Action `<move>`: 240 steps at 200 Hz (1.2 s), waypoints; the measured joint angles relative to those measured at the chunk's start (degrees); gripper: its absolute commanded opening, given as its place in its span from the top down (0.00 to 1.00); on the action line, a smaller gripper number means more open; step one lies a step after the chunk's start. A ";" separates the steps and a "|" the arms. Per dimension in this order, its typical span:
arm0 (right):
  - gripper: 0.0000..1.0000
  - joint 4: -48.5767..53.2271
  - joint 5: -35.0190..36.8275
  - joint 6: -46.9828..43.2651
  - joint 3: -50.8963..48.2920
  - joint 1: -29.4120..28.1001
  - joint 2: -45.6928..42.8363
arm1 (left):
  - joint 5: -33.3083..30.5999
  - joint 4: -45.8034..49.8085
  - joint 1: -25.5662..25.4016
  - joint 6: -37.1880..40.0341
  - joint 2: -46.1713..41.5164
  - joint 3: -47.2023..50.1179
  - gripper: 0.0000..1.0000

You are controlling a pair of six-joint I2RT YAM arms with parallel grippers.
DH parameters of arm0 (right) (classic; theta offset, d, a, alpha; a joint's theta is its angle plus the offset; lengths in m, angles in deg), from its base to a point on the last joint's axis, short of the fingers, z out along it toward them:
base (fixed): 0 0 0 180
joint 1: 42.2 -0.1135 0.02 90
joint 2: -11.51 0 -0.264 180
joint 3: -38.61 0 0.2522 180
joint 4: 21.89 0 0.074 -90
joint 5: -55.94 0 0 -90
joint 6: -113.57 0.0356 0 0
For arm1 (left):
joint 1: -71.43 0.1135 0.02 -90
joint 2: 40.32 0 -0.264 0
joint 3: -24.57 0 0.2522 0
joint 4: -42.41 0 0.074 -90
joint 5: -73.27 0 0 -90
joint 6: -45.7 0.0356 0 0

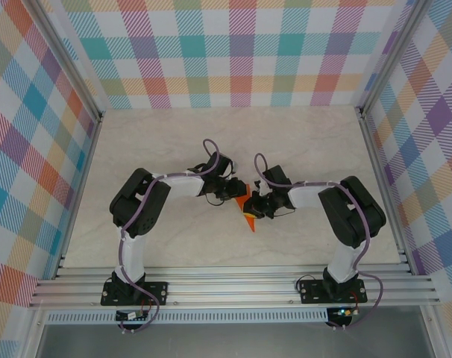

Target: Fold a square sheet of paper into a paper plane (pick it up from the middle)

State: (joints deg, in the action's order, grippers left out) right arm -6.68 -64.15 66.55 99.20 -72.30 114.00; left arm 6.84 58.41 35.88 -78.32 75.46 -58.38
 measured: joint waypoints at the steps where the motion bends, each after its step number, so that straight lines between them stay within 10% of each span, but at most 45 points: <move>1: 0.90 0.00 0.00 0.00 0.00 0.00 0.00 | -0.07 0.02 0.00 0.00 0.00 0.00 0.73; 240: 0.89 -3.15 -3.17 -5.62 -14.88 0.11 -10.91 | -1.14 3.78 -0.17 -0.04 1.05 -2.60 0.74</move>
State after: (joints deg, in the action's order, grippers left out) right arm -9.83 -67.32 60.94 84.32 -72.19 103.10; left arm 5.71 62.19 35.71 -78.36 76.51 -60.98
